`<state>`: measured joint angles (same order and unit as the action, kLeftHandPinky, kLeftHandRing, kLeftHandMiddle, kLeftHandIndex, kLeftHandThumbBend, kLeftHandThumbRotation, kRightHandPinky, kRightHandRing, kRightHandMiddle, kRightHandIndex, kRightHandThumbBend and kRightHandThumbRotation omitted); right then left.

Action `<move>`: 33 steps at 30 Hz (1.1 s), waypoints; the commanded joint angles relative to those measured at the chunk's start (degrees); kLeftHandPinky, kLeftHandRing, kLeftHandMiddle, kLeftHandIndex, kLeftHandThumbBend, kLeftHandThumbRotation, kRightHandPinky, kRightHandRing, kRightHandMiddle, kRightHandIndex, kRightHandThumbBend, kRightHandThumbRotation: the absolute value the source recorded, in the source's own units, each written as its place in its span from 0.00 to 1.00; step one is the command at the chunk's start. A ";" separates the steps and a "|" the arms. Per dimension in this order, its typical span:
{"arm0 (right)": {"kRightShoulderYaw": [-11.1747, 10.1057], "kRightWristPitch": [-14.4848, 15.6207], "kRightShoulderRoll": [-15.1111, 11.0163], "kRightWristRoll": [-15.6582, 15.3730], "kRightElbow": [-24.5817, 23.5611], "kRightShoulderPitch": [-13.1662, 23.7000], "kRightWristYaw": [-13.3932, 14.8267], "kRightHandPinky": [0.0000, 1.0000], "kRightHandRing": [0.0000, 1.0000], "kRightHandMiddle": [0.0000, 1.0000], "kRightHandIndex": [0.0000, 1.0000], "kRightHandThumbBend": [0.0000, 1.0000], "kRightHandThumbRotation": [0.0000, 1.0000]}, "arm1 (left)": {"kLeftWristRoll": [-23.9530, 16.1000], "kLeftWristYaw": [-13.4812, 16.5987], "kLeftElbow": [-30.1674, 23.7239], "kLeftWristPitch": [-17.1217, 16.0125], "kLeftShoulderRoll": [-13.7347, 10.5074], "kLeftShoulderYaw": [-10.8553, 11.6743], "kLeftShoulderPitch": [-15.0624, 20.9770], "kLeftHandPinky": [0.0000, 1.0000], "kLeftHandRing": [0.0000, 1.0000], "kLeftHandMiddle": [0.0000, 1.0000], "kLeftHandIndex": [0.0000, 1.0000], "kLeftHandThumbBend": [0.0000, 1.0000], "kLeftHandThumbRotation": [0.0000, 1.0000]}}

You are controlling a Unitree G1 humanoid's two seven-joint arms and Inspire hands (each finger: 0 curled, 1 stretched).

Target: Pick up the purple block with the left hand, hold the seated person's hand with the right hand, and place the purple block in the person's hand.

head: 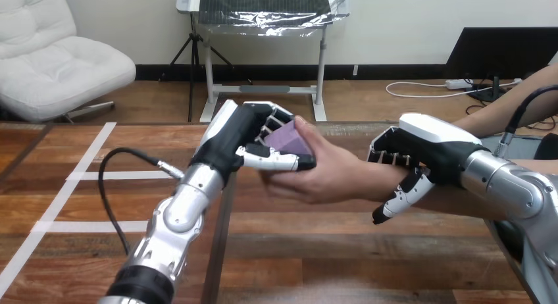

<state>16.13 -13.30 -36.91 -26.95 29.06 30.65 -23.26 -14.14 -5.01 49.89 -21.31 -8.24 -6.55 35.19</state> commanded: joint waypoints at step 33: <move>-0.07 0.85 0.81 0.81 0.25 -2.48 -0.67 0.34 0.40 0.47 0.50 0.89 0.11 | -2.81 -0.80 2.46 -0.23 4.56 -5.22 5.18 0.26 0.34 0.43 0.48 0.63 0.00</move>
<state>15.94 -12.21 -36.88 -26.92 28.87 29.92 -23.52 -15.52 -4.92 51.81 -21.24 -6.66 -8.74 36.70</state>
